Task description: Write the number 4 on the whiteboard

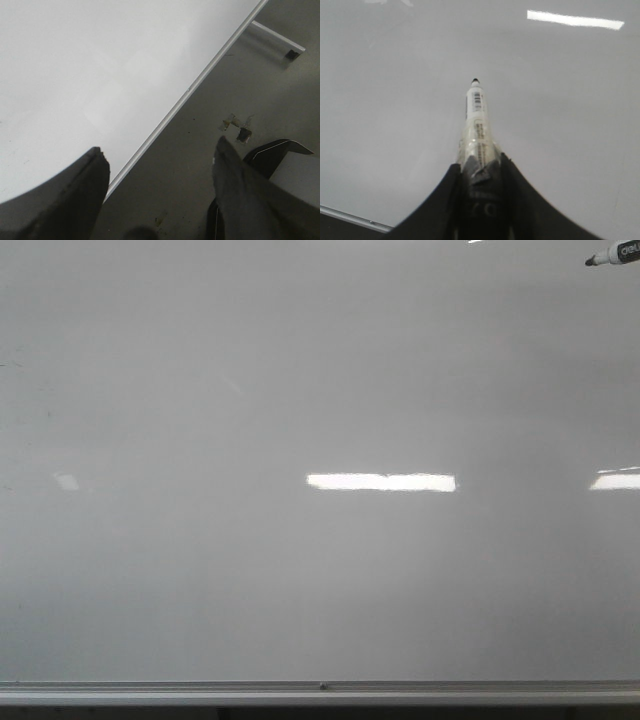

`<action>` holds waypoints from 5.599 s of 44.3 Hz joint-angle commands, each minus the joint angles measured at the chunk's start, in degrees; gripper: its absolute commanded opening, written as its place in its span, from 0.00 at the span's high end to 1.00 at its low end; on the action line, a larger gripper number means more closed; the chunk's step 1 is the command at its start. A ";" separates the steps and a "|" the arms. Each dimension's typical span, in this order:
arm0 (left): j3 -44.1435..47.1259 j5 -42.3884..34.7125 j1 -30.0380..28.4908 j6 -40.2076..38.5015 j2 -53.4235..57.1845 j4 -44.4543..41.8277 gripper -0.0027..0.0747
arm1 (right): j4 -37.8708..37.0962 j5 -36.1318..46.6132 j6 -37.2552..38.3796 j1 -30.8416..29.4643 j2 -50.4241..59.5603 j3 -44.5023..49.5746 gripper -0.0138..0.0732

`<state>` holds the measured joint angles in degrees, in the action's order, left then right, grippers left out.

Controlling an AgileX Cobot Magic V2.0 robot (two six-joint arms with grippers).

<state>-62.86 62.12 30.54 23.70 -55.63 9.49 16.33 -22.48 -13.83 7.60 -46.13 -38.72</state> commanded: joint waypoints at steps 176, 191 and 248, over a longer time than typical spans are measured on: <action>-2.03 -2.57 0.47 28.91 -1.07 24.10 0.37 | 9.58 -39.78 -31.90 19.51 -3.51 -13.90 0.91; -5.63 -3.82 15.09 30.14 -10.91 20.54 0.23 | 10.10 -41.19 -32.26 20.89 -3.51 -13.48 0.91; -18.08 -5.57 25.95 30.01 -27.08 19.56 0.97 | 10.10 -41.14 -32.26 20.83 -3.51 -13.48 0.61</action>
<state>-78.98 58.93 56.03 54.32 -84.61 26.59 24.12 -65.38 -45.83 28.38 -49.93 -50.97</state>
